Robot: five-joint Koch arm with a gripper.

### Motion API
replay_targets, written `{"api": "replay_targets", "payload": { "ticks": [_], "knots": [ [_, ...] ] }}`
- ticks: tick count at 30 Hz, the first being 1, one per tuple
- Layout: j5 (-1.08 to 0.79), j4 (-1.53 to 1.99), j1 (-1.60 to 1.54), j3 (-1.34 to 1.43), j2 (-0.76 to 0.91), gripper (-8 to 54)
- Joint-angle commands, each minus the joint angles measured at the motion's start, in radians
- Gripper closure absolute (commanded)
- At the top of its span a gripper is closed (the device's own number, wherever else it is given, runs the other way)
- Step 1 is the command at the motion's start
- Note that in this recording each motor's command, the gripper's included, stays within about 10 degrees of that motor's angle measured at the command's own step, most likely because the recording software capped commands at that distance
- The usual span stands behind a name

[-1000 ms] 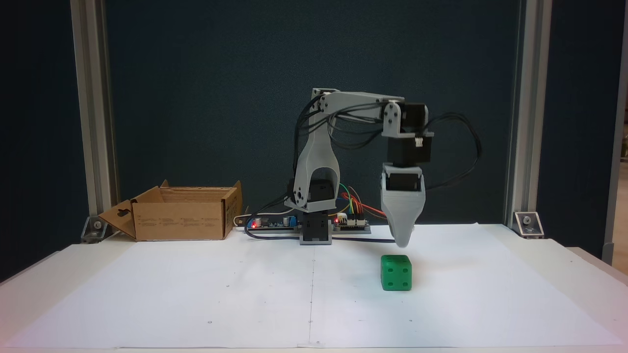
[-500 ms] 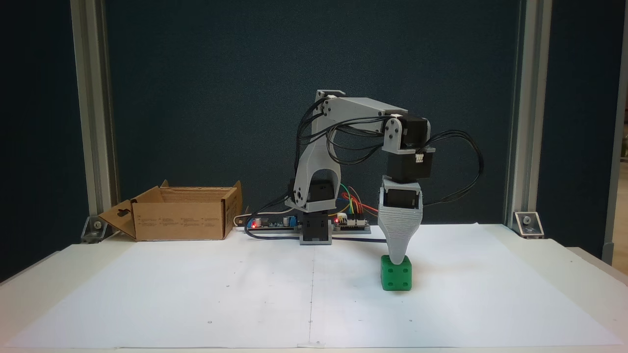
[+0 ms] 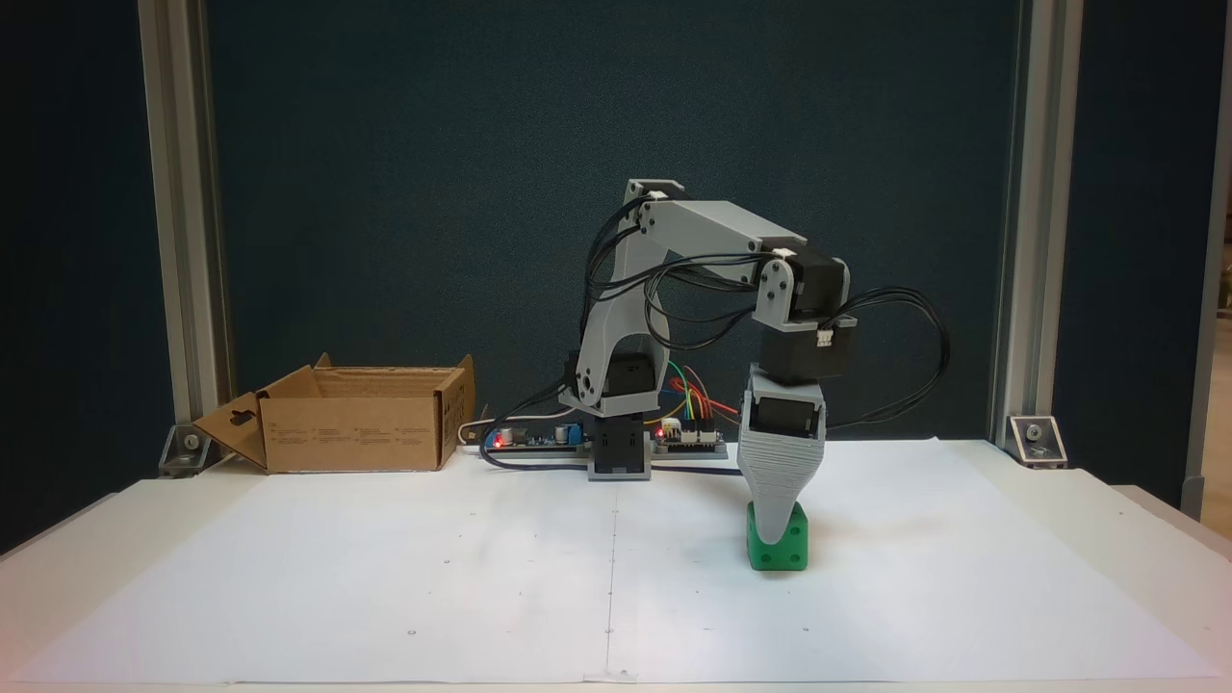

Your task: Grasp a green dice and put it in the bin.

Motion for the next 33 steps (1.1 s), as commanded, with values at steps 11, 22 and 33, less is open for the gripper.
{"api": "replay_targets", "payload": {
  "ticks": [11,22,33],
  "knots": [
    [0.080,-0.046,0.006,-0.011,-0.028,4.2],
    [0.080,-0.074,0.017,-0.006,-0.034,9.9],
    [0.081,-0.104,0.021,-0.003,-0.049,27.4]
  ]
}}
